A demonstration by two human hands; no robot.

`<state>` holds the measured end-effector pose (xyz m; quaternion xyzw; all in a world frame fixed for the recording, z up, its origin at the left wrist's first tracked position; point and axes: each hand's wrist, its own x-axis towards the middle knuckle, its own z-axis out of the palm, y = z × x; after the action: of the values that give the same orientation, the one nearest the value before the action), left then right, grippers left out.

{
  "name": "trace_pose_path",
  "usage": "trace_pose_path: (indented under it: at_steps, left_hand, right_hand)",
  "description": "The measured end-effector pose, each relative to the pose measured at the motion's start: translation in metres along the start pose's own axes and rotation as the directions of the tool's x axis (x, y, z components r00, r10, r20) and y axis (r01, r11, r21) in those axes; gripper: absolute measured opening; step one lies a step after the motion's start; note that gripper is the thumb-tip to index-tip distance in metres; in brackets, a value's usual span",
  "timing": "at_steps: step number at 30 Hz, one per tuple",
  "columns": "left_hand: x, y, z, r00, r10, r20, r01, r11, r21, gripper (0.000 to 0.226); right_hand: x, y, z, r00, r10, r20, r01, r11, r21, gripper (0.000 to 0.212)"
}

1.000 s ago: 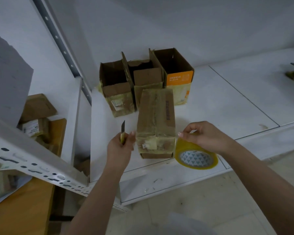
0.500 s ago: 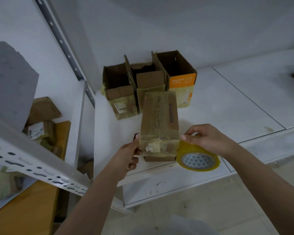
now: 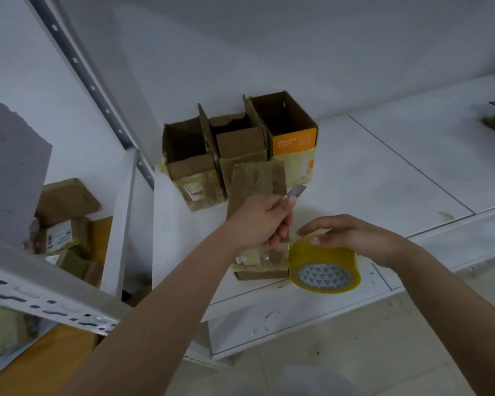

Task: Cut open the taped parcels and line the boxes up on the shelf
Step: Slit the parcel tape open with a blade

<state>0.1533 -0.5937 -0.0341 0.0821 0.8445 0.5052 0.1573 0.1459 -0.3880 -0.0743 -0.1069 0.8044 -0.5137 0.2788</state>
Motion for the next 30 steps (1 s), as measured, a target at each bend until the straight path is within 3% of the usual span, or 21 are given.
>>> trace_pose_path:
  at_steps: [4, 9, 12, 15, 20, 24, 26, 27, 28, 30]
  left_hand:
    - [0.003, -0.008, 0.000, 0.998, 0.035, -0.048, -0.033, 0.999, 0.036, 0.045]
    - [0.003, -0.008, 0.001, 0.995, 0.082, -0.048, -0.077, 0.992, 0.096, 0.042]
    - [0.001, -0.004, 0.000, 0.997, 0.068, 0.022, -0.071, 0.983, 0.168, 0.044]
    - [-0.002, 0.006, -0.005, 0.987, 0.011, 0.159, -0.060, 0.949, 0.311, 0.043]
    - [-0.003, 0.036, -0.001, 0.936, -0.098, 0.337, -0.192, 0.660, 0.726, 0.043]
    - [0.004, 0.045, 0.019, 0.943, -0.225, 0.246, -0.129, 0.434, 0.892, 0.038]
    - [0.007, 0.044, 0.033, 0.958, -0.207, 0.197, -0.135, 0.281, 0.950, 0.034]
    - [0.007, 0.043, 0.034, 0.961, -0.196, 0.196, -0.141, 0.263, 0.954, 0.034]
    - [0.006, 0.043, 0.030, 0.958, -0.198, 0.208, -0.140, 0.310, 0.940, 0.036]
    - [0.002, 0.039, 0.011, 0.942, -0.227, 0.248, -0.067, 0.596, 0.800, 0.038]
  right_hand:
    - [0.001, 0.011, -0.001, 0.999, -0.020, -0.028, 0.021, 0.999, 0.028, 0.039]
    - [0.012, 0.024, 0.005, 0.995, 0.052, -0.090, -0.067, 0.982, -0.179, 0.044]
    - [0.001, 0.026, -0.010, 0.999, -0.044, -0.009, 0.042, 0.989, -0.141, 0.039]
    - [-0.011, 0.026, -0.019, 0.997, -0.059, 0.040, 0.061, 0.996, -0.071, 0.032]
    - [-0.017, 0.016, -0.014, 0.994, -0.045, -0.100, 0.027, 0.983, -0.179, 0.025]
    - [-0.024, 0.007, -0.010, 0.979, -0.050, -0.198, -0.023, 0.936, -0.350, 0.041]
    - [-0.026, 0.004, -0.009, 0.973, -0.056, -0.223, -0.032, 0.927, -0.373, 0.045]
    - [-0.026, 0.004, -0.009, 0.972, -0.055, -0.227, -0.030, 0.935, -0.353, 0.045]
    - [-0.026, 0.005, -0.009, 0.973, -0.049, -0.225, -0.027, 0.945, -0.325, 0.044]
    - [-0.026, 0.007, -0.012, 0.975, -0.035, -0.217, -0.027, 0.960, -0.278, 0.044]
